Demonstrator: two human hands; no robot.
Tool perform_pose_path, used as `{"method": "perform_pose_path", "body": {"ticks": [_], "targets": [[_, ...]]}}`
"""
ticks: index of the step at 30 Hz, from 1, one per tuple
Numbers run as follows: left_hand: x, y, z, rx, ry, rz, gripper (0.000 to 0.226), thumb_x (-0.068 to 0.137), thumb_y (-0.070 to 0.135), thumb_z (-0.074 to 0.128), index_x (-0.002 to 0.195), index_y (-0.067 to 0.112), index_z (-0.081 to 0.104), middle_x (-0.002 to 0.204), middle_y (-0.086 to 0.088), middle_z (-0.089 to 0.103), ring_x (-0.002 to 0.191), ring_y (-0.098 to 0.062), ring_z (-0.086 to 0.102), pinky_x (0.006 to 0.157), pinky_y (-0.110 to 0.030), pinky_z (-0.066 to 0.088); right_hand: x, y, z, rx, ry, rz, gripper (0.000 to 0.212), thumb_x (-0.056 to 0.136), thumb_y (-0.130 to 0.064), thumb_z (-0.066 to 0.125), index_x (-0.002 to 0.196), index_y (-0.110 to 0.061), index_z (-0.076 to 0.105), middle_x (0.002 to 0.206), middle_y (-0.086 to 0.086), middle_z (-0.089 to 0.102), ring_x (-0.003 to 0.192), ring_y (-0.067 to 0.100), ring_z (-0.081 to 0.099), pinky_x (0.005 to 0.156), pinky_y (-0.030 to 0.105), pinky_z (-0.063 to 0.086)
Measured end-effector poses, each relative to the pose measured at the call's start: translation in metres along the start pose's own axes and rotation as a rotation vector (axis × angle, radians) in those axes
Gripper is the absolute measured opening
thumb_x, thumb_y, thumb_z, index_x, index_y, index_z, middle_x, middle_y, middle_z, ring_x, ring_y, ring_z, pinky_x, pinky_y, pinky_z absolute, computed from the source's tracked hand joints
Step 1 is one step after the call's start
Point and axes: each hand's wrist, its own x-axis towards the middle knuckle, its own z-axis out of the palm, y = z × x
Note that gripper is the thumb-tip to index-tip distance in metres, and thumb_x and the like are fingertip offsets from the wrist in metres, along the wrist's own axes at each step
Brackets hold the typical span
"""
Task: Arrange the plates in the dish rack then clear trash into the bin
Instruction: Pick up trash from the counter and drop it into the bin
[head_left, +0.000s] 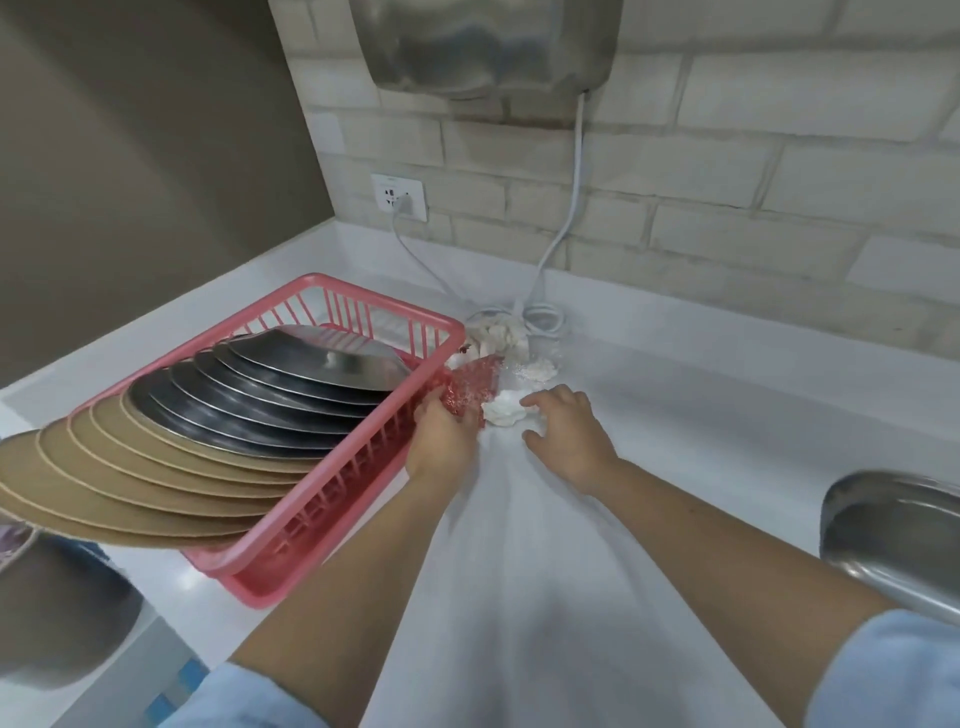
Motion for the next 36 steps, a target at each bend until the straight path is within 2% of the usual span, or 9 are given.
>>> {"method": "perform_pose_path", "body": {"ticks": [5,9,12,16,21,23,28,32,36], "targets": [[0.011,0.002,0.01,0.05,0.046,0.034,0.04,0.099,0.037,0.05,0.132,0.013,0.053,0.132,-0.007,0.056,0.115,-0.029,0.058,0.091,-0.034,0.045,0.023,-0.004,0.012,-0.158,0.006,-0.124,0.058,0.087,-0.037,0.062,0.141,-0.033,0.043,0.142,-0.008,0.039,0.124,0.022,0.035,0.098,0.034,0.04],[0.01,0.005,0.013,0.055,0.09,0.041,0.034,0.103,0.028,0.037,0.126,0.009,0.054,0.127,-0.01,0.06,0.114,-0.032,0.058,0.084,-0.034,0.041,0.028,0.001,0.021,-0.168,-0.039,-0.123,0.045,0.086,-0.05,0.061,0.128,-0.036,0.056,0.134,-0.007,0.045,0.122,0.019,0.036,0.099,0.033,0.038],[0.006,0.005,0.014,0.02,0.097,-0.028,0.027,0.103,0.025,0.031,0.106,0.007,0.051,0.112,-0.012,0.06,0.095,-0.031,0.057,0.077,-0.034,0.036,0.021,0.01,0.024,-0.185,-0.004,-0.134,0.035,0.091,-0.042,0.058,0.122,-0.027,0.061,0.123,-0.002,0.05,0.115,0.022,0.041,0.096,0.032,0.038],[-0.001,0.002,0.016,-0.056,0.082,-0.023,0.034,0.104,0.032,0.028,0.093,0.008,0.049,0.097,-0.007,0.054,0.094,-0.032,0.055,0.076,-0.037,0.036,0.006,0.022,0.025,-0.165,0.062,-0.11,0.024,0.095,-0.023,0.052,0.116,-0.016,0.06,0.115,0.004,0.054,0.105,0.03,0.043,0.089,0.034,0.037],[-0.009,0.005,0.017,-0.239,0.015,0.059,0.044,0.092,0.056,0.053,0.079,0.014,0.051,0.083,-0.003,0.057,0.08,-0.026,0.059,0.076,-0.042,0.052,-0.015,0.025,0.008,0.058,0.165,0.063,0.023,0.091,-0.012,0.047,0.112,-0.011,0.057,0.102,0.004,0.058,0.1,0.027,0.041,0.084,0.037,0.041],[-0.01,0.01,0.016,-0.313,-0.014,0.048,0.04,0.089,0.045,0.065,0.081,0.007,0.057,0.078,-0.006,0.061,0.078,-0.028,0.065,0.07,-0.044,0.058,-0.024,0.022,0.0,0.162,0.189,0.115,0.023,0.087,-0.013,0.05,0.109,-0.013,0.057,0.092,-0.002,0.057,0.101,0.025,0.043,0.08,0.039,0.045],[-0.017,0.026,0.013,-0.605,-0.16,-0.009,0.009,0.097,0.01,0.055,0.101,0.004,0.061,0.098,-0.008,0.064,0.091,-0.016,0.07,0.067,-0.035,0.062,-0.035,0.018,-0.017,0.264,0.184,0.214,0.058,0.081,-0.017,0.06,0.134,-0.033,0.045,0.082,-0.014,0.038,0.105,0.026,0.052,0.086,0.036,0.048],[-0.023,0.04,0.006,-0.718,-0.18,0.033,0.011,0.101,0.004,0.043,0.103,0.006,0.054,0.103,-0.008,0.064,0.092,-0.019,0.073,0.071,-0.037,0.062,-0.031,0.018,-0.032,0.297,0.186,0.257,0.084,0.076,-0.047,0.073,0.146,-0.045,0.024,0.105,0.001,0.051,0.117,0.022,0.048,0.093,0.035,0.047],[-0.025,0.052,0.0,-0.838,-0.171,0.012,0.014,0.103,0.002,0.036,0.103,0.011,0.047,0.11,-0.015,0.066,0.086,-0.024,0.074,0.074,-0.038,0.062,-0.022,0.015,-0.046,0.372,0.146,0.343,0.106,0.058,-0.067,0.078,0.147,-0.045,0.025,0.13,0.008,0.052,0.127,0.025,0.045,0.102,0.042,0.044]]}}
